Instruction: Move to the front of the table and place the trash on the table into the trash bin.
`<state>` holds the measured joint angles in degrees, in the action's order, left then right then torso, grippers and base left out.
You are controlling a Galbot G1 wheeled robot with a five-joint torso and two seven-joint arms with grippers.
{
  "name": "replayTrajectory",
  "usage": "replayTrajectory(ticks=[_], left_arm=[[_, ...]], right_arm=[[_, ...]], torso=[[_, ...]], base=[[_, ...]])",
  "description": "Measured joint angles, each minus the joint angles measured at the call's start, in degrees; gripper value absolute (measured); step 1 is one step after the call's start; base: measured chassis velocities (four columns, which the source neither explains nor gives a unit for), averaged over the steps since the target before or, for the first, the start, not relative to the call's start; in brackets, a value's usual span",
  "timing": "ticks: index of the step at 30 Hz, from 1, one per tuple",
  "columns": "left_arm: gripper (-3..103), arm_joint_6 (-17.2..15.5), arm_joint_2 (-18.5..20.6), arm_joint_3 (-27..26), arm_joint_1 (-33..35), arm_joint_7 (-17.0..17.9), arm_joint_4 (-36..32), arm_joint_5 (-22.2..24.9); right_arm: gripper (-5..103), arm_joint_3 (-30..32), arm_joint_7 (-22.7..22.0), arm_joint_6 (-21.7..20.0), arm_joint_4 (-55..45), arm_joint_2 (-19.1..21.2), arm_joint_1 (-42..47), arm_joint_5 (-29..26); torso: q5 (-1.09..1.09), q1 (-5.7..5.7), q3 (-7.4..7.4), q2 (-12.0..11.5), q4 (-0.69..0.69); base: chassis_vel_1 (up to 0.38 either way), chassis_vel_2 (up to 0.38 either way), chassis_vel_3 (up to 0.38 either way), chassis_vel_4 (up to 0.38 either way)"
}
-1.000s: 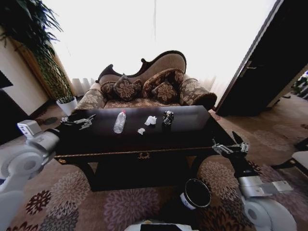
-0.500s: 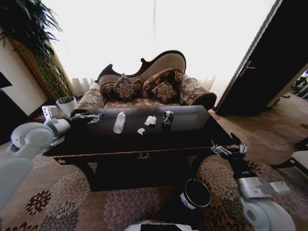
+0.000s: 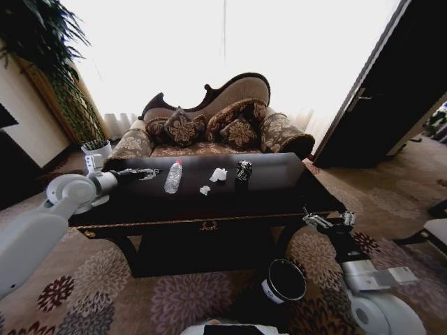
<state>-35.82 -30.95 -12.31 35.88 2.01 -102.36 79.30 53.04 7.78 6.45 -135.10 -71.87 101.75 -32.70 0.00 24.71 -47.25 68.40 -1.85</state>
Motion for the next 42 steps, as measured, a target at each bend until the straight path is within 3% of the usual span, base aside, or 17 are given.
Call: replayTrajectory(ticks=[2,9,29,32,33,36,38,39,42], left_arm=[[100,-0.1,-3.0,5.5,-4.4,2.7,2.8,-0.2],[100,-1.7,-5.8,7.7,-5.5,7.0,3.6,-0.6],[100,-1.9,-9.0,12.2,-7.2,5.3,6.7,-4.1],[86,-1.8,-8.6,12.0,-6.8,4.5,6.4,-4.5],[86,-1.8,-8.6,12.0,-6.8,4.5,6.4,-4.5],[70,-1.8,-8.3,10.9,-5.8,4.2,5.8,-4.6],[70,-1.8,-8.2,10.7,-5.6,4.1,5.7,-4.6],[59,-1.7,-8.0,10.2,-5.0,4.1,5.5,-4.6],[54,-1.7,-7.8,9.6,-4.4,4.0,5.2,-4.7]], right_arm=[[100,0.0,0.1,0.1,0.0,-0.5,0.4,0.3],[100,0.3,0.3,0.2,0.2,-0.9,0.6,0.5],[100,-0.1,0.7,0.3,1.1,-1.2,0.4,0.8],[100,-0.6,0.7,0.3,1.5,-1.2,0.0,1.0],[100,-0.6,0.7,0.3,1.5,-1.2,0.0,1.0],[100,-1.1,0.8,0.3,1.8,-1.2,-0.3,1.2],[100,-1.1,0.8,0.3,1.9,-1.2,-0.4,1.2],[100,-1.2,0.8,0.3,2.0,-1.1,-0.5,1.2],[100,-1.3,0.8,0.3,2.0,-1.0,-0.6,1.2]], torso=[[0.00,0.01,-0.01,0.0,0.00],[0.01,0.00,0.00,0.0,0.00],[0.00,0.00,0.00,0.0,0.00],[0.00,0.00,0.00,0.0,0.00],[0.00,0.00,0.00,0.0,0.00],[-0.01,0.00,0.00,0.0,0.00],[0.00,0.00,0.00,0.0,0.00],[-0.01,0.00,0.00,0.0,0.00],[0.00,0.00,0.00,0.0,-0.01]], base=[[0.000,0.000,0.000,0.000],[0.000,0.000,0.000,0.000],[0.000,0.000,0.000,0.000],[0.000,0.000,0.000,0.000],[0.000,0.000,0.000,0.000],[0.000,0.000,0.000,0.000],[0.000,0.000,0.000,0.000],[0.000,0.000,0.000,0.000],[0.000,0.000,0.000,0.000]])
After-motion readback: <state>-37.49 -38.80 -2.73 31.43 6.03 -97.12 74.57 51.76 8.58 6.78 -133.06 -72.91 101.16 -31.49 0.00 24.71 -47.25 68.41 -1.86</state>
